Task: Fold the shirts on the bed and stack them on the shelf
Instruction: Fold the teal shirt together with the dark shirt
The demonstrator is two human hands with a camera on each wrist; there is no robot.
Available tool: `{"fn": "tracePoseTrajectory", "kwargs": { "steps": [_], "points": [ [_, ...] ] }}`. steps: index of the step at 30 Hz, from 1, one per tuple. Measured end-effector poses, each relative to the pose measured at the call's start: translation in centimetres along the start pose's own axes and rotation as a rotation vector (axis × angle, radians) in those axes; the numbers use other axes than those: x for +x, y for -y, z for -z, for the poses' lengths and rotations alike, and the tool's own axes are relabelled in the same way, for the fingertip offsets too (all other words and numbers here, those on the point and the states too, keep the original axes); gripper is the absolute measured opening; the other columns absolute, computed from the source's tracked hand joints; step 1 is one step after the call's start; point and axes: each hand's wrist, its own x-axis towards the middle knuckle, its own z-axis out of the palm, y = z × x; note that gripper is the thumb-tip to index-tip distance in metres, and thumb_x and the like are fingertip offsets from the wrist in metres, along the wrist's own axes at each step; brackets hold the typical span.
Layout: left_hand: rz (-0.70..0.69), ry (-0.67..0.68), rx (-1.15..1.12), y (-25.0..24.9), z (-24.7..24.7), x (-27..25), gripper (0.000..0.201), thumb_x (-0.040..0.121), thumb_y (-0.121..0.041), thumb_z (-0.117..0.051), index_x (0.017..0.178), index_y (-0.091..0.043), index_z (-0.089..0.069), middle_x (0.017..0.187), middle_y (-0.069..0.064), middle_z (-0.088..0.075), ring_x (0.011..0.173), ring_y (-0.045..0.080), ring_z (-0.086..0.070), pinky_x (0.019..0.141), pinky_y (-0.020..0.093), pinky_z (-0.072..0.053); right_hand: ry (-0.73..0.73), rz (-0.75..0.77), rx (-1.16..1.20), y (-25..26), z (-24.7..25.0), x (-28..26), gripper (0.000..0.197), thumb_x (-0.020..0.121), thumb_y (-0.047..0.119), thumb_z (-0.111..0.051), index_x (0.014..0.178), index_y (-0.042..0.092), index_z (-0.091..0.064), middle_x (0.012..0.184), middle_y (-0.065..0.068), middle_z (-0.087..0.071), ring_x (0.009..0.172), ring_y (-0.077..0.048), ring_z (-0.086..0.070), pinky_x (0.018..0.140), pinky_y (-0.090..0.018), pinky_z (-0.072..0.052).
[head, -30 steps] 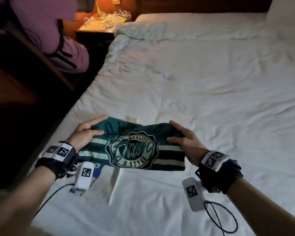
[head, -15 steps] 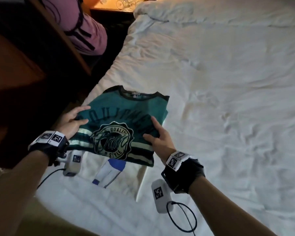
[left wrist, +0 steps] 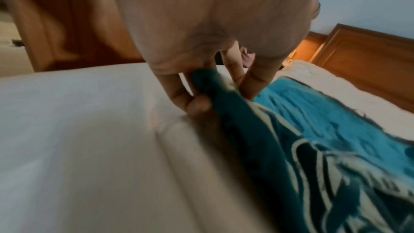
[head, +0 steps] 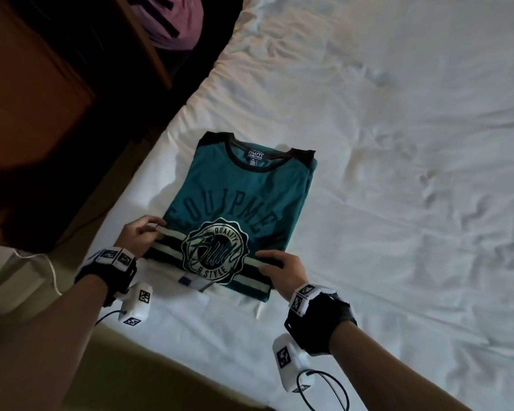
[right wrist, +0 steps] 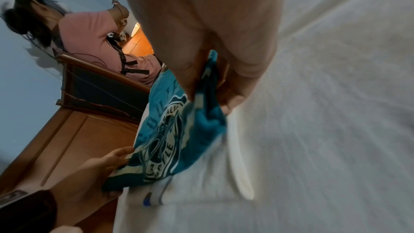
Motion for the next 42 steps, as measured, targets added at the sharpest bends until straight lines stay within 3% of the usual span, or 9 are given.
{"fn": "tracePoseTrajectory", "kwargs": {
  "steps": [2,5,9,12,16,21,28,32,42],
  "points": [
    [0.002,-0.077,-0.028,-0.4,0.2,-0.1,0.022,0.090,0.004,-0.056,0.091,-0.014,-0.069,0.074,0.008,-0.062,0.053,0.023,-0.048,0.038,0.017,-0.036,-0.044,-0.003,0.037,0.1,-0.2,-0.3,0.032,0.083,0.002,-0.061,0.087,0.031,-0.074,0.090,-0.006,-0.073,0.075,-0.023,-0.067,0.069,-0.035,-0.059],
    [0.056,-0.124,-0.054,0.2,0.4,-0.6,0.019,0.090,0.000,-0.058,0.093,-0.017,-0.068,0.078,0.002,-0.063,0.058,0.020,-0.049,0.041,0.019,-0.035,-0.063,-0.042,0.067,-0.7,-0.7,-1.1,0.033,0.086,0.001,-0.056,0.091,0.028,-0.074,0.086,-0.008,-0.070,0.060,-0.020,-0.062,0.052,-0.028,-0.053],
    [0.181,-0.082,-0.085,2.2,0.4,-1.9,0.020,0.086,-0.012,-0.072,0.103,-0.010,-0.062,0.093,0.011,-0.062,0.071,0.030,-0.057,0.051,0.031,-0.048,0.002,-0.081,-0.037,-2.5,-1.5,-2.2,0.035,0.083,0.007,-0.066,0.086,0.042,-0.070,0.095,-0.005,-0.073,0.074,-0.020,-0.068,0.072,-0.036,-0.060],
    [0.270,-0.150,-0.168,2.5,0.8,-3.0,0.025,0.081,-0.017,-0.078,0.102,-0.008,-0.066,0.095,0.013,-0.064,0.082,0.028,-0.062,0.050,0.034,-0.056,-0.026,-0.081,-0.040,-2.9,-1.2,-2.3,0.026,0.083,0.010,-0.071,0.092,0.034,-0.074,0.087,-0.005,-0.073,0.061,-0.013,-0.061,0.063,-0.025,-0.056],
    [0.204,-0.147,-0.269,2.9,1.5,-3.9,0.016,0.084,-0.011,-0.074,0.098,-0.005,-0.069,0.091,0.018,-0.068,0.066,0.024,-0.064,0.044,0.022,-0.054,-0.060,-0.085,0.037,-3.0,-1.5,-2.8,0.024,0.084,0.006,-0.070,0.087,0.028,-0.078,0.090,-0.007,-0.075,0.081,-0.023,-0.071,0.073,-0.039,-0.061],
    [0.262,-0.143,-0.298,4.2,1.2,-3.9,0.017,0.085,-0.005,-0.072,0.100,0.002,-0.067,0.081,0.019,-0.068,0.048,0.020,-0.067,0.048,0.026,-0.057,-0.049,-0.100,0.083,-3.5,-1.8,-3.7,0.024,0.086,-0.002,-0.066,0.088,0.020,-0.075,0.096,-0.011,-0.072,0.065,-0.018,-0.066,0.062,-0.034,-0.061],
    [0.348,-0.183,-0.139,4.1,0.6,-3.7,0.023,0.085,-0.006,-0.071,0.107,0.001,-0.067,0.089,0.026,-0.068,0.060,0.027,-0.070,0.064,0.036,-0.062,0.054,-0.151,0.037,-3.3,-1.3,-3.7,0.030,0.085,-0.003,-0.064,0.083,0.025,-0.073,0.101,-0.013,-0.072,0.069,-0.027,-0.070,0.056,-0.029,-0.057],
    [0.243,-0.284,0.293,-3.0,-2.0,-5.1,0.041,0.082,-0.014,-0.072,0.122,-0.008,-0.064,0.122,0.018,-0.064,0.110,0.036,-0.061,0.098,0.037,-0.048,0.053,-0.109,-0.040,-1.2,2.6,-4.0,0.022,0.083,0.009,-0.064,0.095,0.023,-0.076,0.084,0.000,-0.070,0.065,-0.016,-0.062,0.059,-0.026,-0.057],
    [-0.302,0.153,0.109,-31.0,-28.6,-14.7,0.014,0.083,-0.006,-0.068,0.095,-0.008,-0.075,0.094,0.009,-0.073,0.090,0.020,-0.066,0.079,0.020,-0.044,-0.219,0.057,0.051,3.2,31.3,-7.0,0.020,0.087,0.007,-0.061,0.096,0.019,-0.072,0.086,-0.005,-0.072,0.076,-0.015,-0.066,0.065,-0.031,-0.057]
  ]
}}
